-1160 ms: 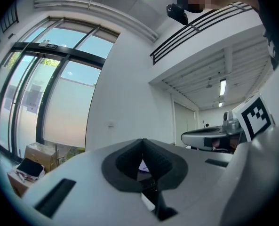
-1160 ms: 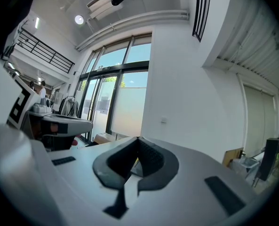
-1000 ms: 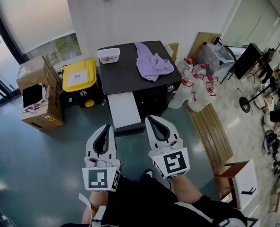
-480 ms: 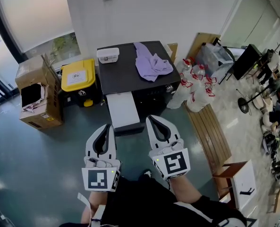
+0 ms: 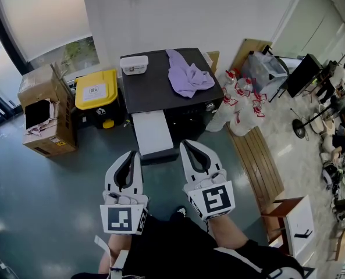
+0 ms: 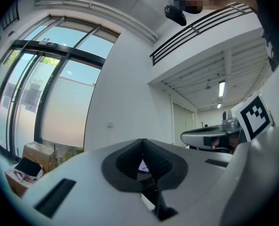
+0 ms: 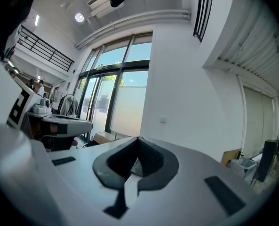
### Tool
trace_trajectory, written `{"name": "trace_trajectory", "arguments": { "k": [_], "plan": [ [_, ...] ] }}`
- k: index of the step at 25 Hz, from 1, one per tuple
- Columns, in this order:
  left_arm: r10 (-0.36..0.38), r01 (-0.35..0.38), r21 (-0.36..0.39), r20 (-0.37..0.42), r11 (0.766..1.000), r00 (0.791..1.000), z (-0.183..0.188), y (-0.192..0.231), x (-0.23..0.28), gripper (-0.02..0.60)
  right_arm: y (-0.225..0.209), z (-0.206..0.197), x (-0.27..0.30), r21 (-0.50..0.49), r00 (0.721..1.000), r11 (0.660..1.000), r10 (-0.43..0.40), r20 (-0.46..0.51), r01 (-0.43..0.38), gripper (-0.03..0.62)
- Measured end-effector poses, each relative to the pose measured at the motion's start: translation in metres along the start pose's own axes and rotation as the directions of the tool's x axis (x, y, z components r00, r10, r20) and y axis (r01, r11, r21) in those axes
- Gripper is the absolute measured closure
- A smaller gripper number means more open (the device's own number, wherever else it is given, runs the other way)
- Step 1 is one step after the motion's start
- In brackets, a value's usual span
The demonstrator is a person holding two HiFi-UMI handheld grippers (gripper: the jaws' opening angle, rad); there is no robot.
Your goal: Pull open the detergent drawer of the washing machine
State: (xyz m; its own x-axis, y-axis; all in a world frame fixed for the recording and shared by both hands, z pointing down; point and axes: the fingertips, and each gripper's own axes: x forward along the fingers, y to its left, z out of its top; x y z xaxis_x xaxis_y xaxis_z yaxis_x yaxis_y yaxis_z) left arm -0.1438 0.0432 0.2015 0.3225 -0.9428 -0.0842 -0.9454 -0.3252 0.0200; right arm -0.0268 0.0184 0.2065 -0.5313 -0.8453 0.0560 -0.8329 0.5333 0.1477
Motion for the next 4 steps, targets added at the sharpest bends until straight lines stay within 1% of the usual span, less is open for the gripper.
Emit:
{"name": "trace_trajectory", "arguments": {
  "k": [4],
  "plan": [
    [-0.005,0.005,-0.006,-0.002,1.0,1.0,-0.0015,0.0072,-0.003,0.56,0.0078,0.0017,0.0034,-0.004,1.0,1.0,-0.001,0.003,0.001,0.588]
  ]
}}
